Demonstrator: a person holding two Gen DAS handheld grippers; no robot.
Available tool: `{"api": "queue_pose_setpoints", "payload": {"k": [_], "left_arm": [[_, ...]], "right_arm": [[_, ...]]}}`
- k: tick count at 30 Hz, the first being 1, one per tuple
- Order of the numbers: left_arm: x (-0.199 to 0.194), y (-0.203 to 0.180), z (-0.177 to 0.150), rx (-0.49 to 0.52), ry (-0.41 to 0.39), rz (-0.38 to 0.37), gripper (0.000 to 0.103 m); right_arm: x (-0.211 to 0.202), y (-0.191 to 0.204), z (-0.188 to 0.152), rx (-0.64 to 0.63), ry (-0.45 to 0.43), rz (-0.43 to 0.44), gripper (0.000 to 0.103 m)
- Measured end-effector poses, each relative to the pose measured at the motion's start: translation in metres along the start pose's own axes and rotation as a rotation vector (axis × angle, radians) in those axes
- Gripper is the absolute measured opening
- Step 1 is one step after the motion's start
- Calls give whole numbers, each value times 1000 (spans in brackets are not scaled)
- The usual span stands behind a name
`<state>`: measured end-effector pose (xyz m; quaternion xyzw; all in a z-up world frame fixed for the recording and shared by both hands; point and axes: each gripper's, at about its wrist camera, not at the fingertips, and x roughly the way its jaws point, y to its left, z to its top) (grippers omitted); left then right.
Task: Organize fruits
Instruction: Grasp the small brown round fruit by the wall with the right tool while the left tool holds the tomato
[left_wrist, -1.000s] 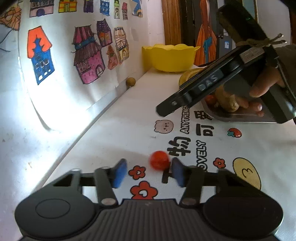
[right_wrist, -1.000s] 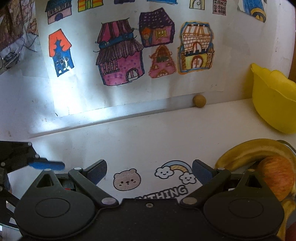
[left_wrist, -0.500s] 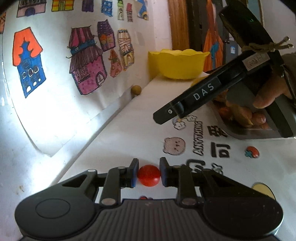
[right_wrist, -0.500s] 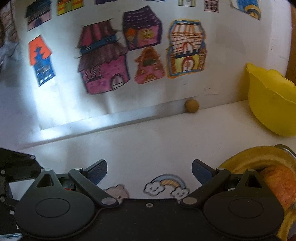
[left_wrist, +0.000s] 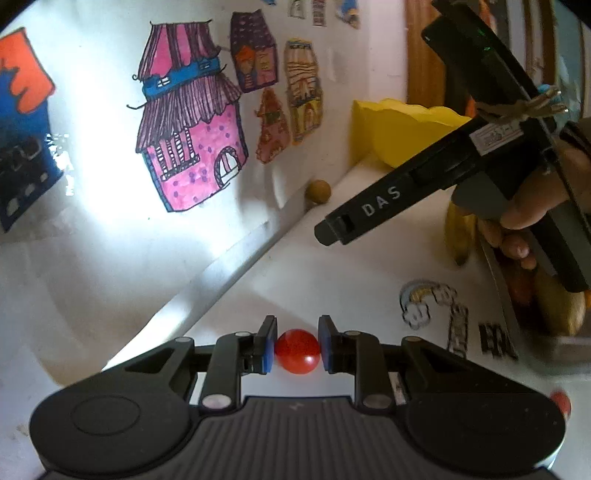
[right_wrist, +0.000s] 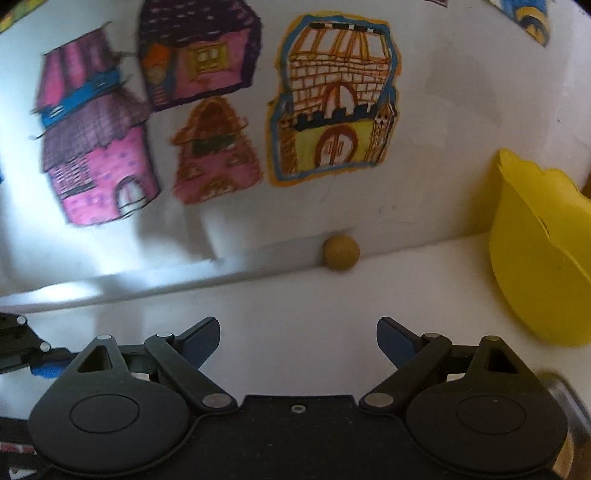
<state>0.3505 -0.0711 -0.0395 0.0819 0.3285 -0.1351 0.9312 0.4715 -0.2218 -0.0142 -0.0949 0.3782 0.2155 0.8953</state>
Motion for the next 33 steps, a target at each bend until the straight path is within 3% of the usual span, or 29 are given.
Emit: {"api": "queue_pose_setpoints", "payload": {"k": [4, 9, 17, 20, 27, 33], "left_arm": [[6, -2, 4, -13, 5, 19, 27], [8, -4, 3, -20, 8, 26, 27], [9, -3, 6, -43, 12, 33, 27], [8, -3, 8, -52, 10, 39, 27], [5, -4, 9, -66, 8, 49, 27], [4, -5, 7, -60, 12, 44, 27]], "right_arm": [[18, -5, 15, -50, 14, 3, 85], [43, -15, 29, -77, 43, -3, 69], [54, -12, 38, -147, 22, 10, 54], [57, -14, 41, -151, 17, -1, 37], [66, -26, 41, -144, 13, -8, 31], [44, -8, 22, -138, 13, 32, 31]]}}
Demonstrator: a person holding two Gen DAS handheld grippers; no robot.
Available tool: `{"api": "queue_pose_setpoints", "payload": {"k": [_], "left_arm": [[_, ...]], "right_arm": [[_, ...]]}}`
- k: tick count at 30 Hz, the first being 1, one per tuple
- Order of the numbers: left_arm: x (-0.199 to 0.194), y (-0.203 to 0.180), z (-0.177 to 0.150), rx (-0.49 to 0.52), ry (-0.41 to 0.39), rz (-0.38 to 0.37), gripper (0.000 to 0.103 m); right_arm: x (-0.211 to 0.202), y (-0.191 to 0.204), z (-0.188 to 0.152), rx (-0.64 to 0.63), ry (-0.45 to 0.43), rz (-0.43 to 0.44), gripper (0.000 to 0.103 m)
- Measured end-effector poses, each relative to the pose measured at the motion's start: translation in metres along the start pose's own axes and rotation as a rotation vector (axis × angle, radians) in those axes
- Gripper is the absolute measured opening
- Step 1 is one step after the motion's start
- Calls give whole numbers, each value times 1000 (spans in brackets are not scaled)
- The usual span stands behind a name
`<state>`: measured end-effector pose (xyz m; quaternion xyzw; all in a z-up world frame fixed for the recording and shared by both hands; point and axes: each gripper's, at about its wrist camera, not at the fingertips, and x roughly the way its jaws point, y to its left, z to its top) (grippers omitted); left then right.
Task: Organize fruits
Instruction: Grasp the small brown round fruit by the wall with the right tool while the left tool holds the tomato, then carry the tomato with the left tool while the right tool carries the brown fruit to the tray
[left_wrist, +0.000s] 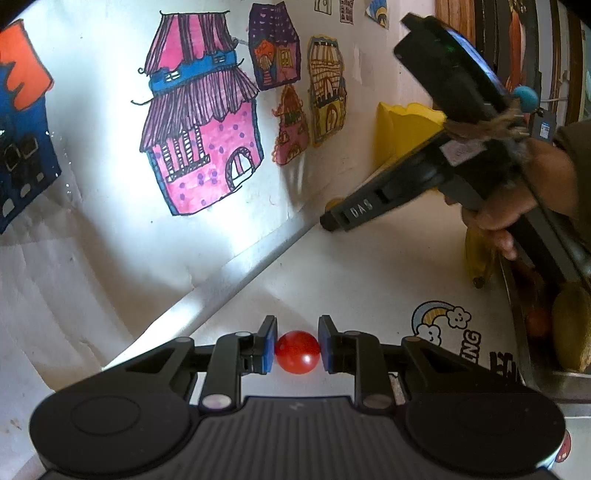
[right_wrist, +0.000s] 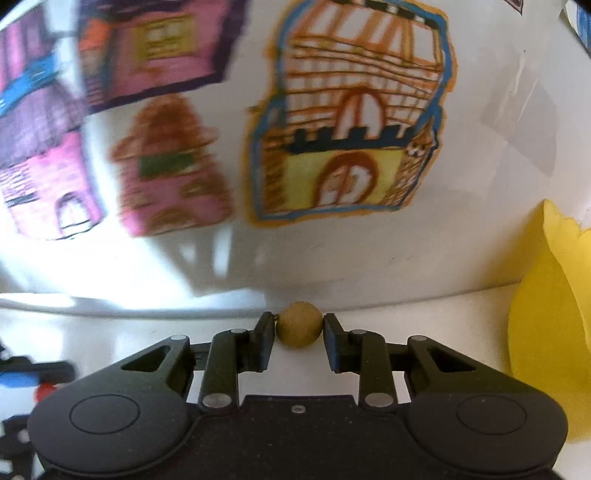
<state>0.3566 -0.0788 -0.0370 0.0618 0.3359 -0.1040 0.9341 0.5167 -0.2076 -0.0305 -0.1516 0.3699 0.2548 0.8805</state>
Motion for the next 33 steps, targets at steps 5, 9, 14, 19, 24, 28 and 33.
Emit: {"api": "queue_pose_setpoints", "payload": {"k": [5, 9, 14, 19, 24, 28, 33], "left_arm": [[-2, 0, -1, 19, -4, -9, 27], [-7, 1, -2, 33, -12, -21, 27], [-18, 2, -4, 66, -32, -58, 27], [-25, 3, -12, 122, -33, -79, 27], [-29, 6, -22, 169, -44, -123, 27], [-31, 5, -32, 199, -27, -153, 29], [-36, 10, -37, 220, -45, -182, 29]], "right_arm": [[-14, 15, -14, 10, 18, 40, 31], [-28, 23, -23, 56, 12, 50, 30], [-66, 32, -37, 121, -15, 29, 30], [-98, 40, -52, 190, -23, -12, 31], [-120, 59, -71, 243, -16, -56, 31], [-125, 69, -83, 307, -24, -88, 31], [-128, 85, -98, 359, -29, -114, 31]]}}
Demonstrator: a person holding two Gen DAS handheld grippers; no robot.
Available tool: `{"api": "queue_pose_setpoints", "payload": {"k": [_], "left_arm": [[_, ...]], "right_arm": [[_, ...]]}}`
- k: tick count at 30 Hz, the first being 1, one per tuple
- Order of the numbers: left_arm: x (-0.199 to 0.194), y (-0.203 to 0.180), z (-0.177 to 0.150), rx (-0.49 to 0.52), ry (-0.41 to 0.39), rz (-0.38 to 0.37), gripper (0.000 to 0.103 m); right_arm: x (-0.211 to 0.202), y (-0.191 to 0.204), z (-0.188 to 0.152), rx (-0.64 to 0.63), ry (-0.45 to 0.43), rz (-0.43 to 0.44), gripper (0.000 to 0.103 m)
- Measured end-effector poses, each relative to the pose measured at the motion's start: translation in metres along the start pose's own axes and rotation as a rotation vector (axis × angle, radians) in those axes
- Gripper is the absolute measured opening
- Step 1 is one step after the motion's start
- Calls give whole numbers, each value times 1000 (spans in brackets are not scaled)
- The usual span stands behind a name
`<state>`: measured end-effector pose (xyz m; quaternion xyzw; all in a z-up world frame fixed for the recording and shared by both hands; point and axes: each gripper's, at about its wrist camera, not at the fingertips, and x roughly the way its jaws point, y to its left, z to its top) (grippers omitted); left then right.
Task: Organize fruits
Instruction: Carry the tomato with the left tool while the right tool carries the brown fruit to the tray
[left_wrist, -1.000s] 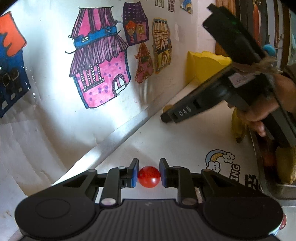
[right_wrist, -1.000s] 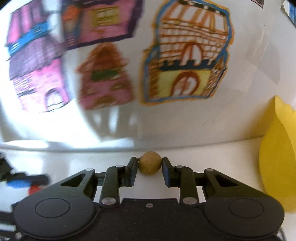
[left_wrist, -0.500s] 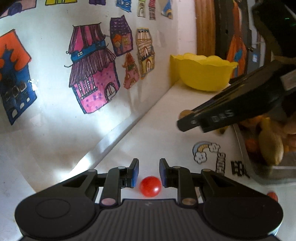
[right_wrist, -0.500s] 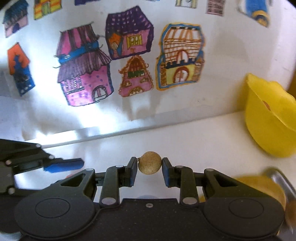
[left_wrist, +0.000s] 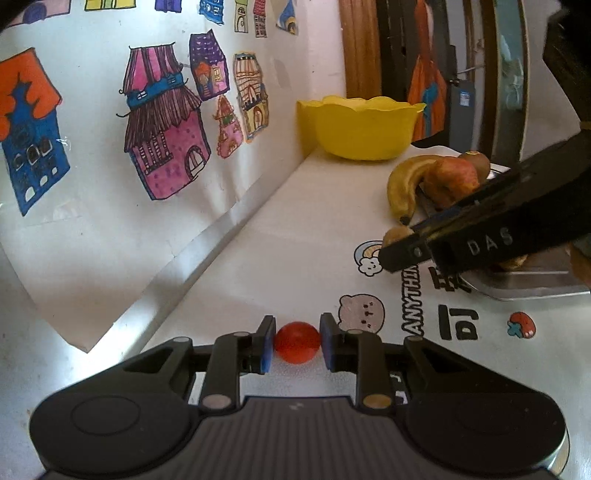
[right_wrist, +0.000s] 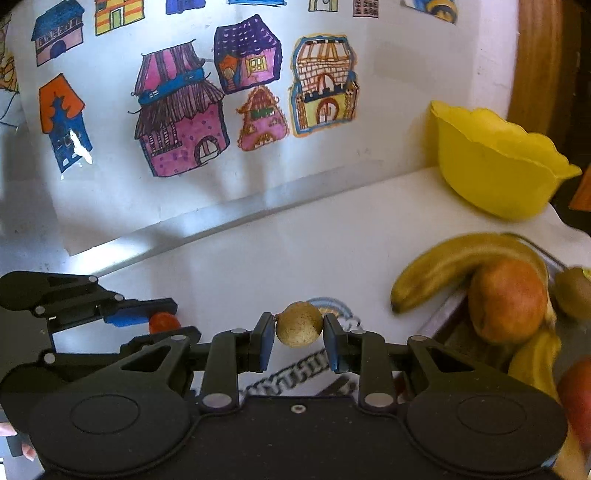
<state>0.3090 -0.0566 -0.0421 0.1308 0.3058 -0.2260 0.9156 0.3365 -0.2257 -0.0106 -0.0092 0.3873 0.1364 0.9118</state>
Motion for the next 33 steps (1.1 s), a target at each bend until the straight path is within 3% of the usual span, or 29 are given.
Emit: {"api": "queue_pose_setpoints", "payload": {"k": [12, 18, 26, 33], "left_arm": [[-16, -5, -4, 62, -12, -31, 27], [-22, -18, 13, 66, -31, -73, 27], [-12, -45, 53, -23, 22, -182, 27], [3, -75, 69, -8, 29, -198, 27]], "right_arm": [[-28, 22, -33, 107, -59, -86, 31], [-51, 24, -49, 160, -83, -137, 31], [-95, -2, -65, 266, -129, -256, 31], [-115, -30, -90, 404, -178, -350, 31]]}}
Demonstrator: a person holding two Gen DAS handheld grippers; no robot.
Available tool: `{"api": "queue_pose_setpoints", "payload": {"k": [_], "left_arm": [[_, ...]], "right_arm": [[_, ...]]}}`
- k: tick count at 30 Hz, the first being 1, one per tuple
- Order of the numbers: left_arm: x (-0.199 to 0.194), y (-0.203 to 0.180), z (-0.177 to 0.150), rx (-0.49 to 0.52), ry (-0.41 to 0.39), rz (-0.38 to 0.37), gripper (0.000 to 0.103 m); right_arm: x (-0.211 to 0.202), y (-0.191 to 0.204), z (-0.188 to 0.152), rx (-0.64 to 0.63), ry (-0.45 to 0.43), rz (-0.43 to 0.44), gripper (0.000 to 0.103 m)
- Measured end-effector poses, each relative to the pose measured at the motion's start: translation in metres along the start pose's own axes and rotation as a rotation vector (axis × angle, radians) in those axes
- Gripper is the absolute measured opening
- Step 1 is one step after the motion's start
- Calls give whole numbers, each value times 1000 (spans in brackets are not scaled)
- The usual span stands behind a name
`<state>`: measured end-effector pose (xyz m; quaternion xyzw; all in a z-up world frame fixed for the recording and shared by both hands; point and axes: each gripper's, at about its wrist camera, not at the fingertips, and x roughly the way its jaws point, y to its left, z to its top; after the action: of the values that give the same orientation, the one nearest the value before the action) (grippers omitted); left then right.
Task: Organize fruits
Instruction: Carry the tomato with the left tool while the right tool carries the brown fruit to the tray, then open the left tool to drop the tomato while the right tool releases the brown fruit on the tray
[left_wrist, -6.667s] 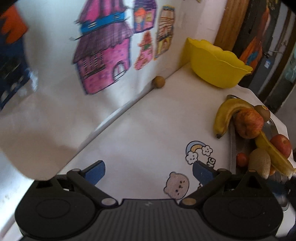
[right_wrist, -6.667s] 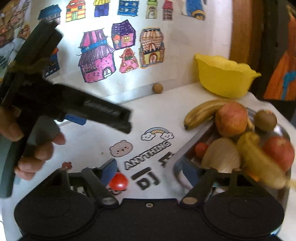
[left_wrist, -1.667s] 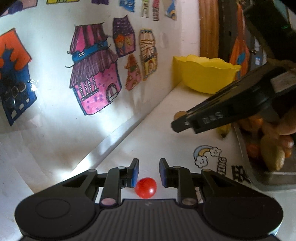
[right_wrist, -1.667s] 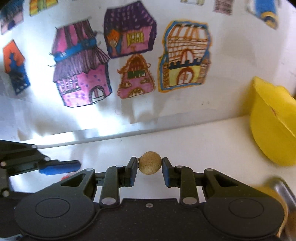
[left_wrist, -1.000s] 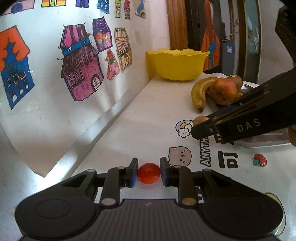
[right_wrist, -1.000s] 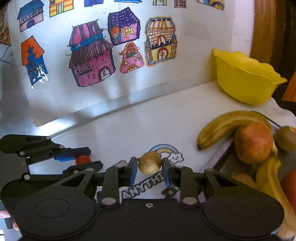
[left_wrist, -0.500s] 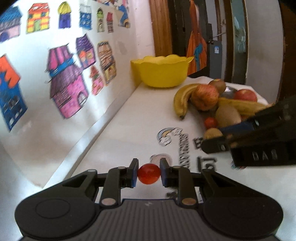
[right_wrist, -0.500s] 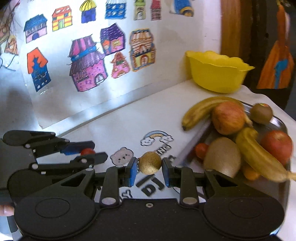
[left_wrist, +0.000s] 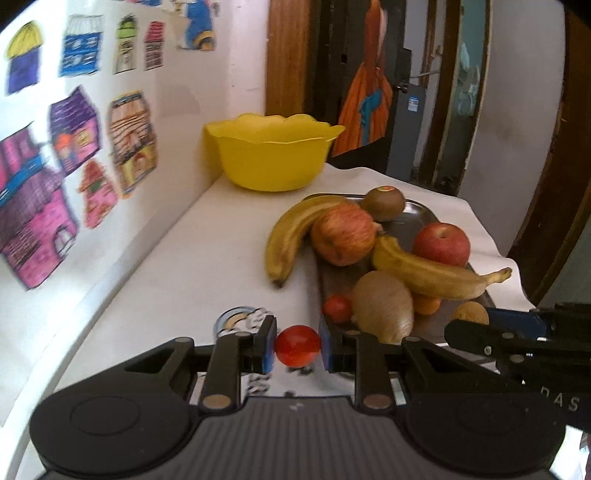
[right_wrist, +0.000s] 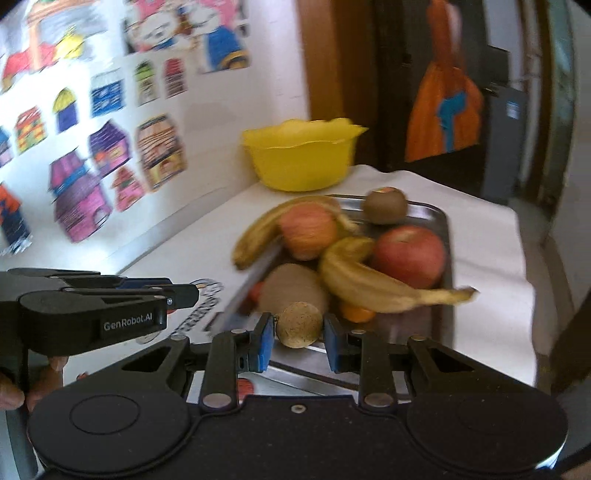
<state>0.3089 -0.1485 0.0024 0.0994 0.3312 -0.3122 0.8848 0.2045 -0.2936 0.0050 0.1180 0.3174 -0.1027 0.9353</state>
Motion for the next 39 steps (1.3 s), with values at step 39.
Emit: {"api": "queue_pose_setpoints", "payload": {"k": [39], "left_arm": [[20, -68, -10, 16, 22, -25, 27]], "right_arm": [[19, -50, -23, 60, 73, -8, 33]]}}
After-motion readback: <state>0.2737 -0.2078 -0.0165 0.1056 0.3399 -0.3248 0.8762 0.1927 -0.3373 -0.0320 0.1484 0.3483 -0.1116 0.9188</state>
